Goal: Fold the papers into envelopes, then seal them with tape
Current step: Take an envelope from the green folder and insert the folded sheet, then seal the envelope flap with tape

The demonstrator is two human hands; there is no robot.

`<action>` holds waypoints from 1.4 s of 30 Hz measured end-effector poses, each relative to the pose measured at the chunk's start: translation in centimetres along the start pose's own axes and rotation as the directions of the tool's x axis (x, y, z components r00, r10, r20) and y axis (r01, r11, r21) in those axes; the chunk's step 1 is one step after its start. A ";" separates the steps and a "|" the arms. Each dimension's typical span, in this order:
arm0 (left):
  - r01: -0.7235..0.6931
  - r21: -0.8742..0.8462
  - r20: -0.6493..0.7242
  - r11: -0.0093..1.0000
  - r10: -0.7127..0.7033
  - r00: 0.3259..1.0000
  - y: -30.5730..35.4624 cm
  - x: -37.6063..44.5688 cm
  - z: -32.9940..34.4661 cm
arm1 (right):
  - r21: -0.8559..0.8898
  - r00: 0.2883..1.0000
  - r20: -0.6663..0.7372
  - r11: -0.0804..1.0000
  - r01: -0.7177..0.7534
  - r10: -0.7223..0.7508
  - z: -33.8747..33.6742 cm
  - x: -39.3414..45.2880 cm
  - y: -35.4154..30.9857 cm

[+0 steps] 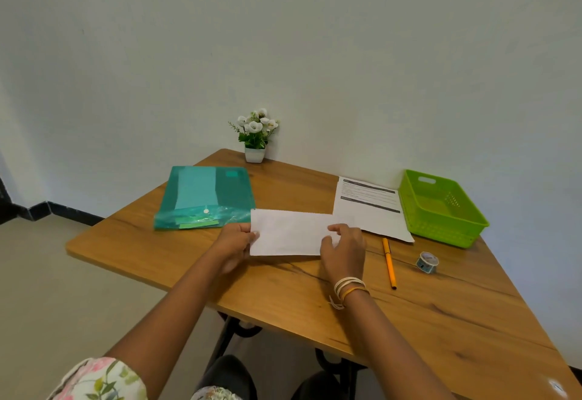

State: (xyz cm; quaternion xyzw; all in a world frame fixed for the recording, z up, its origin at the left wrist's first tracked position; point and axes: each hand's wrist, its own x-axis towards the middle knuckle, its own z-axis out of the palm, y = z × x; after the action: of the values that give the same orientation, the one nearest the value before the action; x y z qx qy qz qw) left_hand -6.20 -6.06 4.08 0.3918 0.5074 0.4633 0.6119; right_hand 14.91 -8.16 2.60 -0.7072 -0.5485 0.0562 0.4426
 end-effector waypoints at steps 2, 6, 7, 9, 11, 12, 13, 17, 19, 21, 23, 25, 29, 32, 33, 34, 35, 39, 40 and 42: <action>0.103 -0.003 0.009 0.995 -0.103 0.995 0.4 0.8 0.0 | -0.089 0.999 0.038 0.995 0.036 -0.032 -0.1 -0.3 1.1; 0.150 0.073 0.004 0.986 -0.150 0.989 0.7 2.5 1.1 | -0.302 0.973 0.226 0.947 0.112 -0.043 -0.3 -0.7 2.9; 0.133 0.121 -0.014 0.984 -0.132 0.991 0.6 2.9 1.5 | -0.351 0.967 0.253 0.929 0.121 -0.030 -0.3 -0.8 3.2; 0.046 0.323 -0.097 0.945 -0.015 0.995 0.3 3.9 2.3 | -0.416 0.967 0.252 0.900 0.130 -0.023 -0.4 -1.0 3.7; -0.054 0.534 -0.174 0.844 0.172 0.970 -0.1 4.7 2.9 | -0.468 0.974 0.224 0.873 0.139 -0.035 -0.4 -1.0 4.0; -0.091 0.598 -0.184 0.796 0.247 0.951 -0.2 5.0 3.3 | -0.489 0.977 0.209 0.862 0.133 -0.032 -0.4 -1.0 4.2; -0.123 0.647 -0.180 0.752 0.308 0.934 -0.4 5.1 3.6 | -0.503 0.980 0.198 0.855 0.124 -0.026 -0.4 -0.9 4.3; -0.206 0.836 -0.068 0.508 0.469 0.880 -2.0 4.8 5.1 | -0.508 0.982 0.190 0.854 0.117 -0.022 -0.2 -0.6 4.6; -0.141 0.924 -0.064 0.356 0.506 0.860 -3.1 4.2 6.7 | -0.488 0.980 0.193 0.863 0.132 -0.041 -0.4 -0.5 4.8; -0.084 0.981 -0.024 0.177 0.532 0.846 -4.2 3.5 8.6 | -0.427 0.980 0.178 0.891 0.156 -0.086 -0.6 -0.4 5.0; -0.172 0.980 0.091 0.100 0.543 0.835 -5.3 3.3 10.9 | -0.343 0.986 0.102 0.926 0.158 -0.130 -1.5 -0.3 5.4; -0.319 0.943 0.223 0.092 0.536 0.814 -6.0 3.1 13.0 | -0.315 0.989 0.004 0.939 0.140 -0.146 -2.7 0.2 5.9; -0.515 0.845 0.386 0.145 0.502 0.774 -6.9 3.1 17.2 | -0.405 0.992 -0.115 0.914 0.007 -0.058 -5.8 1.6 8.4; -0.539 0.827 0.419 0.160 0.464 0.780 -7.4 3.6 18.5 | -0.374 0.972 -0.212 0.911 -0.175 0.100 -7.6 2.5 10.4; -0.540 0.826 0.424 0.160 0.454 0.783 -7.5 3.8 18.5 | -0.346 0.962 -0.222 0.909 -0.231 0.160 -8.0 2.8 11.0; -0.542 0.824 0.428 0.163 0.448 0.785 -7.6 3.9 18.4 | -0.321 0.952 -0.218 0.906 -0.276 0.213 -8.4 3.1 11.7; -0.545 0.822 0.429 0.168 0.448 0.785 -7.7 4.0 18.2 | -0.314 0.946 -0.200 0.897 -0.310 0.257 -8.6 3.4 12.2; -0.568 0.800 0.426 0.195 0.483 0.765 -7.7 3.7 17.8 | -0.304 0.946 -0.138 0.896 -0.322 0.293 -9.0 4.0 13.4; -0.581 0.786 0.418 0.213 0.509 0.752 -7.6 3.5 17.8 | -0.224 0.945 -0.141 0.921 -0.320 0.294 -8.9 4.0 13.2; -0.621 0.735 0.393 0.272 0.576 0.717 -7.3 3.3 17.9 | -0.024 0.963 -0.103 0.968 -0.251 0.247 -8.4 3.9 12.2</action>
State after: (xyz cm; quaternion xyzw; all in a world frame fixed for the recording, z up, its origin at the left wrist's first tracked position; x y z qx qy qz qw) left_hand 12.81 -4.99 -0.55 0.8029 0.4614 0.3501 0.1409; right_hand 29.99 -9.78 0.82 -0.7804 -0.4336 0.0661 0.4457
